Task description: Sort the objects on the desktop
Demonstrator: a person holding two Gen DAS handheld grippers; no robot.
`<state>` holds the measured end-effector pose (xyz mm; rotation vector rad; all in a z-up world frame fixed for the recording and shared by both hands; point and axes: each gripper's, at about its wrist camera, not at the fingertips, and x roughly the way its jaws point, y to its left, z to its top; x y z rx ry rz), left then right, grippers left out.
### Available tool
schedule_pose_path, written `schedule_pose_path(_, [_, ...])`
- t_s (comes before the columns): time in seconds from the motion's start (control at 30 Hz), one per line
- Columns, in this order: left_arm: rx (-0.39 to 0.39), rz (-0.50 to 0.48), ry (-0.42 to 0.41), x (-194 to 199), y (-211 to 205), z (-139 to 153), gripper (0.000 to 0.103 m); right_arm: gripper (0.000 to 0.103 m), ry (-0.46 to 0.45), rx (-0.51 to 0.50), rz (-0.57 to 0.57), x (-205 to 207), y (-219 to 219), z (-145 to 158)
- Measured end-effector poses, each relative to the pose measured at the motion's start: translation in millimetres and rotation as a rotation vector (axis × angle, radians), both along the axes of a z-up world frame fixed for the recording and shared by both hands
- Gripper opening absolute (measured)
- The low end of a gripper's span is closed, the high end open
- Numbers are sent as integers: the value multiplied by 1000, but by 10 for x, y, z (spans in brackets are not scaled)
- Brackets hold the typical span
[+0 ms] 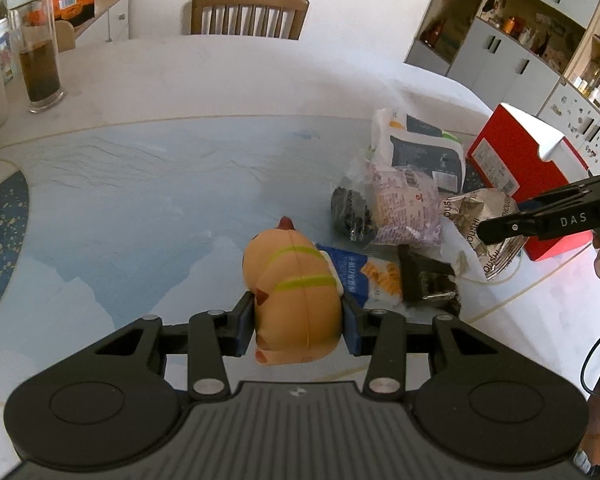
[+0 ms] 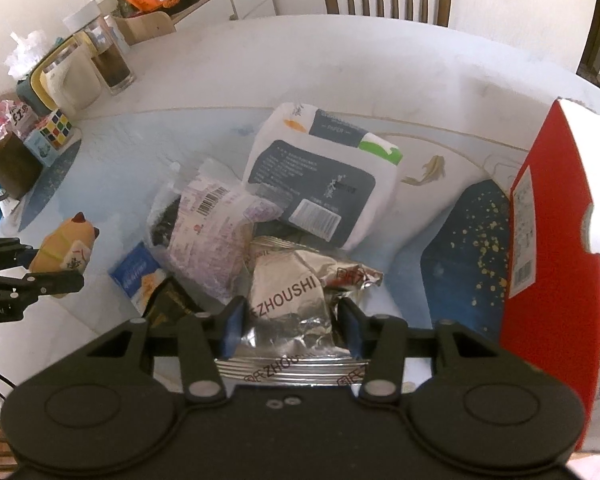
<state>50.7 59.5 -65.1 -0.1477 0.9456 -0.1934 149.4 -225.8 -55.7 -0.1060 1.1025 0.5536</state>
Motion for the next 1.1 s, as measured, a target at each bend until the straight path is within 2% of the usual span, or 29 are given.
schedule_pose_path(0.43, [-10,-17,-40,-168,-151,269,42,49,-26,46,25,-177,-65,295])
schedule_pose_path(1.1, [0,-37,-107,-139,-706,612,42,49,-66,80,105,-223,-314,628])
